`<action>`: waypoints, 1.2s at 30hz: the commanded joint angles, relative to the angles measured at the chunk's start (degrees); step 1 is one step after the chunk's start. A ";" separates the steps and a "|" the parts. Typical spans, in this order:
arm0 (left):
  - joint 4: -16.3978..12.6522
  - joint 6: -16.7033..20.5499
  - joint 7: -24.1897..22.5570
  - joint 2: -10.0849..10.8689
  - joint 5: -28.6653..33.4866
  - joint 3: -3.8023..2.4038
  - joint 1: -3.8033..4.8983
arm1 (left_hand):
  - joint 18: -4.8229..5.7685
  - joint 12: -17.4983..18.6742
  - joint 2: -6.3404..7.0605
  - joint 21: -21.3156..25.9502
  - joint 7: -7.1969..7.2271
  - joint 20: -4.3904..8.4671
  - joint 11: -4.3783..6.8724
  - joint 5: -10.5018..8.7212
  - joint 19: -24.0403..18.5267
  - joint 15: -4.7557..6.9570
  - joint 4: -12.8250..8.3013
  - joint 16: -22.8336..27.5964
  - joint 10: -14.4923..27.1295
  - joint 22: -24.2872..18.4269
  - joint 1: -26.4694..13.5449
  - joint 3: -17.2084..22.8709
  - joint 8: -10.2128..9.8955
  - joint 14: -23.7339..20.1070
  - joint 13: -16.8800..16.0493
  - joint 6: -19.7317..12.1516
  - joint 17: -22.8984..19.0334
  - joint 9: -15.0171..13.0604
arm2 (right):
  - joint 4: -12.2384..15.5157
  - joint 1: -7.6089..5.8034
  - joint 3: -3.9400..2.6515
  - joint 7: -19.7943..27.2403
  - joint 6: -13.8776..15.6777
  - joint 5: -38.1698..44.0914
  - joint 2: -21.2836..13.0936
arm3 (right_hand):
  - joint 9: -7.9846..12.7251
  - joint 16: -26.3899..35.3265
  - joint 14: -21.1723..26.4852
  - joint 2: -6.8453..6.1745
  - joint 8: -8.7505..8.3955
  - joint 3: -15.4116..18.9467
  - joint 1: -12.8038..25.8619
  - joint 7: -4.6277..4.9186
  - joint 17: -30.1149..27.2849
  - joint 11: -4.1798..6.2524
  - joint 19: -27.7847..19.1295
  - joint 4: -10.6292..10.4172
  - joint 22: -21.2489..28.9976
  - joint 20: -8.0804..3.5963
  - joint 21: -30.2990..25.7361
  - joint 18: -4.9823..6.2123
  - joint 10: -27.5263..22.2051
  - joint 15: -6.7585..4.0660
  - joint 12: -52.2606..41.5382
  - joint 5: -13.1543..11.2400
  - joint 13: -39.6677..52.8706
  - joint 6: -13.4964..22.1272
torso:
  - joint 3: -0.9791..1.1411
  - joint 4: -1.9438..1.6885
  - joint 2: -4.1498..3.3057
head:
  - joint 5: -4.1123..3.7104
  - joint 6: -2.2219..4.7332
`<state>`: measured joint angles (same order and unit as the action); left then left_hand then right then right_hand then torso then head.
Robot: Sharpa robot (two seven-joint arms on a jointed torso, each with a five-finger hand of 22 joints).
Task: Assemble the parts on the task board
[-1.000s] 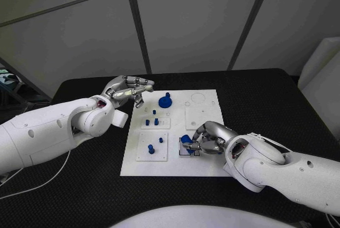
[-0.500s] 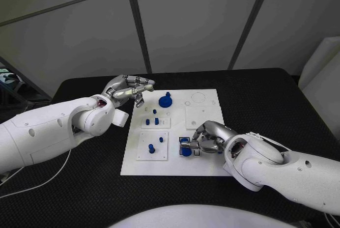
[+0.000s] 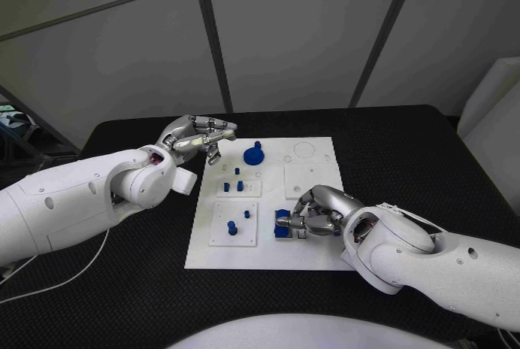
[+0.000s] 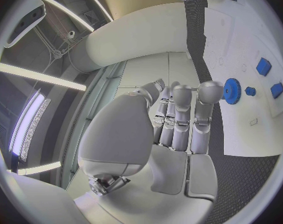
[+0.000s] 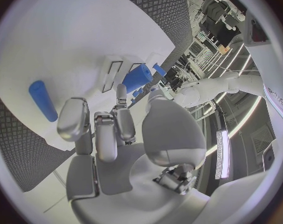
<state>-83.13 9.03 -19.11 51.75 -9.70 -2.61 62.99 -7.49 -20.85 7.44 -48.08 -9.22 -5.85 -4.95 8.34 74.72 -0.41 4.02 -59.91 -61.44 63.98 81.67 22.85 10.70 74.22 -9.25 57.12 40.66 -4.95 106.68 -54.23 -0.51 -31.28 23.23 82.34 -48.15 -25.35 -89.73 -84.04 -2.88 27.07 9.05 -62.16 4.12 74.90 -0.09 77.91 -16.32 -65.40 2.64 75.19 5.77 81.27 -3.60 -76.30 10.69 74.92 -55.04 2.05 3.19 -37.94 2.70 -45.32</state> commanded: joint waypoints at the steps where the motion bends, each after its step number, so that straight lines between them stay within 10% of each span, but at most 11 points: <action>1: -0.09 -0.66 -0.06 0.04 0.28 -0.02 0.07 | -0.50 -0.26 -0.31 -0.20 -0.07 -0.13 -0.08 0.27 0.47 -0.02 0.10 -0.11 0.30 0.04 -0.15 -0.29 0.30 -0.34 -0.09 0.00 0.05 0.06 | 0.56 -0.08 -0.02 3.73 0.11 0.73 -0.31 | -0.33 0.04 -5.81 0.56 0.48 -0.85 -5.00 -0.17 14.41 0.28 -0.02 1.33 -0.31 -0.04 -0.03 -0.76 0.12 -0.18 -0.23 1.85 2.73 0.23 | 0.03 0.08 0.05 | 0.06 -0.05; 11: -0.12 -0.72 -0.06 0.05 0.28 -0.02 0.07 | -0.50 -0.26 -0.32 -0.22 -0.06 -0.13 -0.08 0.28 0.48 -0.02 0.11 -0.13 0.32 0.06 -0.16 -0.30 0.30 -0.34 -0.09 -0.01 0.06 0.06 | 0.20 -0.08 -0.02 3.94 -0.18 2.65 -0.33 | -1.36 -0.12 -5.89 1.99 1.69 -2.33 -13.56 -0.85 14.77 0.89 0.25 5.23 -0.78 -0.43 0.21 -0.84 0.82 -0.68 -0.94 0.74 3.61 -0.96 | -0.01 -0.09 0.03 | 0.04 -0.33; 36: -0.08 -0.68 -0.03 0.11 0.28 -0.02 0.06 | -0.50 -0.26 -0.32 -0.22 -0.06 -0.13 -0.08 0.28 0.48 -0.02 0.11 -0.13 0.32 0.06 -0.16 -0.30 0.30 -0.34 -0.09 -0.01 0.06 0.06 | 0.01 -0.08 -0.01 4.49 0.96 4.81 -0.80 | -2.00 -0.16 -5.91 1.48 2.49 -2.67 -17.10 -1.24 14.87 1.30 0.39 7.32 -1.10 -0.82 0.32 -0.91 1.32 -1.06 -1.47 -0.16 4.26 -1.21 | 0.06 0.09 0.07 | 0.21 -0.85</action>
<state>-83.15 8.92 -19.00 51.87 -9.69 -2.61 62.98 -7.49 -20.85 7.45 -48.06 -9.22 -6.06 -4.96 8.34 74.93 -0.41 4.02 -59.91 -61.44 63.96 81.67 22.85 10.70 74.23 -9.28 57.12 40.65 -4.97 106.41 -54.25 -0.52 -27.86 22.94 86.48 -48.68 -27.30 -89.73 -84.05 -1.33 29.27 6.37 -79.05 2.97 74.94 1.14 78.33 -9.16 -66.47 2.22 75.19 5.77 82.50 -4.42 -77.66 10.74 75.10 -56.20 2.08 3.16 -37.92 2.94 -46.27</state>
